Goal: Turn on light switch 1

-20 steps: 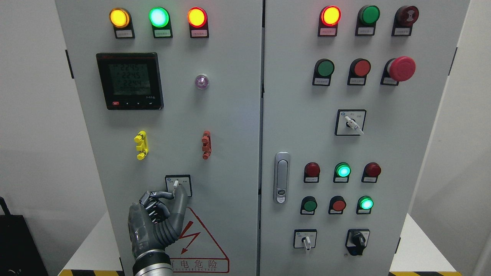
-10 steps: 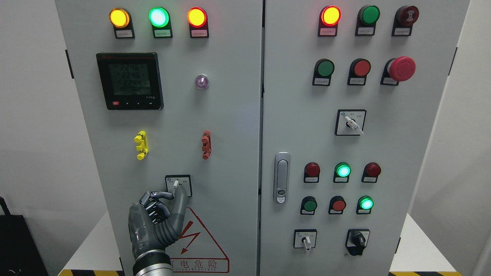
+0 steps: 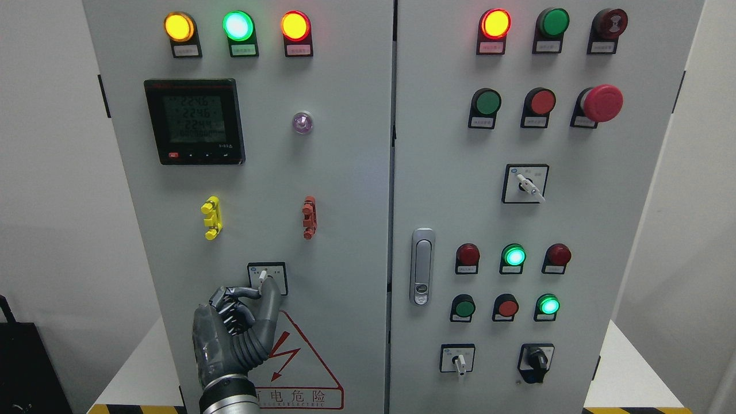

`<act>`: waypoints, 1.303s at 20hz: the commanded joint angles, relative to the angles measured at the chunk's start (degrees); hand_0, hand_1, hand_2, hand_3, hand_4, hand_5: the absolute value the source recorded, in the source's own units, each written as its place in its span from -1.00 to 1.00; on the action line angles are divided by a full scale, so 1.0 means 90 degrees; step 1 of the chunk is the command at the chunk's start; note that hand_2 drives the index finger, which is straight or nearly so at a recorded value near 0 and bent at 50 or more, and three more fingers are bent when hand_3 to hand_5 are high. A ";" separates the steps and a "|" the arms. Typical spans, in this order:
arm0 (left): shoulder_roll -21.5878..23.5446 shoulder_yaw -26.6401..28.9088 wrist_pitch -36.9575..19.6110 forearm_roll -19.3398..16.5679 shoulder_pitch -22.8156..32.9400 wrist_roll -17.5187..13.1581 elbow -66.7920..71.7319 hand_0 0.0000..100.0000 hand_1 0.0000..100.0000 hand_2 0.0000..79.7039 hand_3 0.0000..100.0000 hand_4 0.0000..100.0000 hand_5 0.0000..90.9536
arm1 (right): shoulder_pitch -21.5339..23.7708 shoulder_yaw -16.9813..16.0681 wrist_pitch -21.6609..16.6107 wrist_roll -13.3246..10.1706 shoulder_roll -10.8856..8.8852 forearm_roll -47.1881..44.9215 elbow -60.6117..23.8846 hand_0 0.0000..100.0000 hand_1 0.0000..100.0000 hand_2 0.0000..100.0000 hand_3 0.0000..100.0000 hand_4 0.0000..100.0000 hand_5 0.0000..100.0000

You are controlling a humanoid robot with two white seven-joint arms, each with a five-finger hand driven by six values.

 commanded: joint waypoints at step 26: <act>0.0000 -0.0078 0.0046 -0.0049 0.0031 0.0000 0.0010 -0.10 0.09 0.52 1.00 1.00 0.92 | 0.0000 -0.0006 -0.0001 0.0005 0.0002 0.0000 0.0000 -1.00 -1.00 -1.00 -1.00 -1.00 -1.00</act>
